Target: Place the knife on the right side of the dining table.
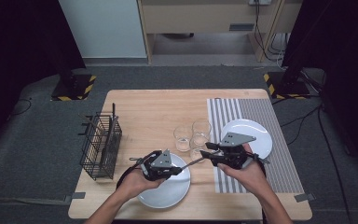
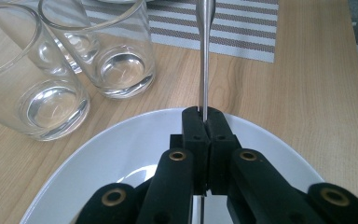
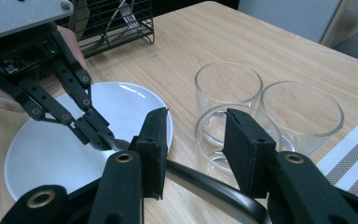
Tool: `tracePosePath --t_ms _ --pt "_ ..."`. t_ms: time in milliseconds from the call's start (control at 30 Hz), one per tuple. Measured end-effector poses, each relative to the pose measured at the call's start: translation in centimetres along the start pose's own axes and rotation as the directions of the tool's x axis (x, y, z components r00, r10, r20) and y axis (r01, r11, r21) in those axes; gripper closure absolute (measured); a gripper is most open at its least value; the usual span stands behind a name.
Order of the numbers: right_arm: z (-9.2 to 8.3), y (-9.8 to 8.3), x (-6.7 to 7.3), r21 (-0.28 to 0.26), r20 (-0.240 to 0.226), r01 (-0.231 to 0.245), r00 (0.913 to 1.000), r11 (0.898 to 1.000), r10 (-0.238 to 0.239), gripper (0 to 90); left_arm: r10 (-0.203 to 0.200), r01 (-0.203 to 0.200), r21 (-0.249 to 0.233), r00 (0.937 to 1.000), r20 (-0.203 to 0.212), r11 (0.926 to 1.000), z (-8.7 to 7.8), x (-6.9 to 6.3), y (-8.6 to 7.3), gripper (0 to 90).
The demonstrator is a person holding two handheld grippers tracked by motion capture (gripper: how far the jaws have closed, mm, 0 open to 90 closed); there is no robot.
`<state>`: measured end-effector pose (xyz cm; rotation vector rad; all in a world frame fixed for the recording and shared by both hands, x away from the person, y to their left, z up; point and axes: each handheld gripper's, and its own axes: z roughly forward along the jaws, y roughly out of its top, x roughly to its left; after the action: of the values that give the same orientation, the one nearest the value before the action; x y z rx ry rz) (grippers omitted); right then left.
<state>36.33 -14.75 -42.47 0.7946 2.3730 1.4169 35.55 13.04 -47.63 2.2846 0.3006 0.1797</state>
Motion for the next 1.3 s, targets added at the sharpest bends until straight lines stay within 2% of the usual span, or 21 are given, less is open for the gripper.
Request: tracePosePath --t_ms 1300 --pt "0.5 -2.6 -0.6 0.018 -0.015 -0.044 0.9989 0.999 0.044 60.7 0.002 -0.002 0.015 0.9998 0.021 0.9999 0.0 0.0 -0.4 88.9"
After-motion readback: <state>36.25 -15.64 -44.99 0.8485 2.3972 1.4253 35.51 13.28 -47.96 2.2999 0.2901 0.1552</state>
